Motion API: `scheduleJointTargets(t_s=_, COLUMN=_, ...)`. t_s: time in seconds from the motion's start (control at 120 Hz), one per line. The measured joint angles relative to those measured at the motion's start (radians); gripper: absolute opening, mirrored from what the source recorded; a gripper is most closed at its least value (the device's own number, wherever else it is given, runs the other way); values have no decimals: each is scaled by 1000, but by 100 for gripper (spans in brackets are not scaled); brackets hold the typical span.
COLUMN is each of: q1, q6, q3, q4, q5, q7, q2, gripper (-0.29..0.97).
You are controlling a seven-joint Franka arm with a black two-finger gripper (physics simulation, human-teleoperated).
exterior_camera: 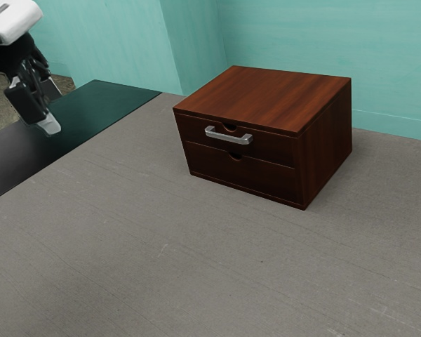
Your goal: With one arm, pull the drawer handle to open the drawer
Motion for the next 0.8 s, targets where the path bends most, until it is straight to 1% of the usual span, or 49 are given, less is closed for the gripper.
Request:
scheduleJointTargets(t_s=0.075, q1=-3, q6=1, q3=-23, q4=29, q5=-19, q7=2, q2=18, gripper=68)
scheduleJointTargets(t_s=0.15, q1=3, q6=2, q3=-6, q4=52, q5=-32, q7=10, q2=116, gripper=68)
scheduleJointTargets(t_s=0.192, q1=-5, q6=7, q3=26, q4=62, q5=-36, q7=30, q2=172, gripper=68)
scheduleJointTargets(t_s=0.25, q1=-15, q6=17, q3=82, q4=68, q5=-41, q7=60, q2=214, gripper=68)
scheduleJointTargets(t_s=0.317, q1=16, q6=42, q3=108, q4=85, q5=-42, q7=103, q2=260, gripper=68)
scheduleJointTargets(t_s=0.4, q1=65, q6=65, q3=112, q4=101, q5=-41, q7=153, q2=306, gripper=68)
scheduleJointTargets(t_s=0.458, q1=52, q6=77, q3=112, q4=105, q5=-39, q7=188, q2=322, gripper=68)
scheduleJointTargets(t_s=0.558, q1=-30, q6=91, q3=110, q4=114, q5=-36, q7=255, q2=327, gripper=68)
scheduleJointTargets(t_s=0.608, q1=-57, q6=96, q3=111, q4=118, q5=-37, q7=293, q2=327, gripper=68)
scheduleJointTargets(t_s=0.675, q1=-62, q6=104, q3=110, q4=123, q5=-38, q7=356, q2=328, gripper=68)
scheduleJointTargets(t_s=0.8, q1=-40, q6=114, q3=113, q4=131, q5=-35, q7=469, q2=348, gripper=68)
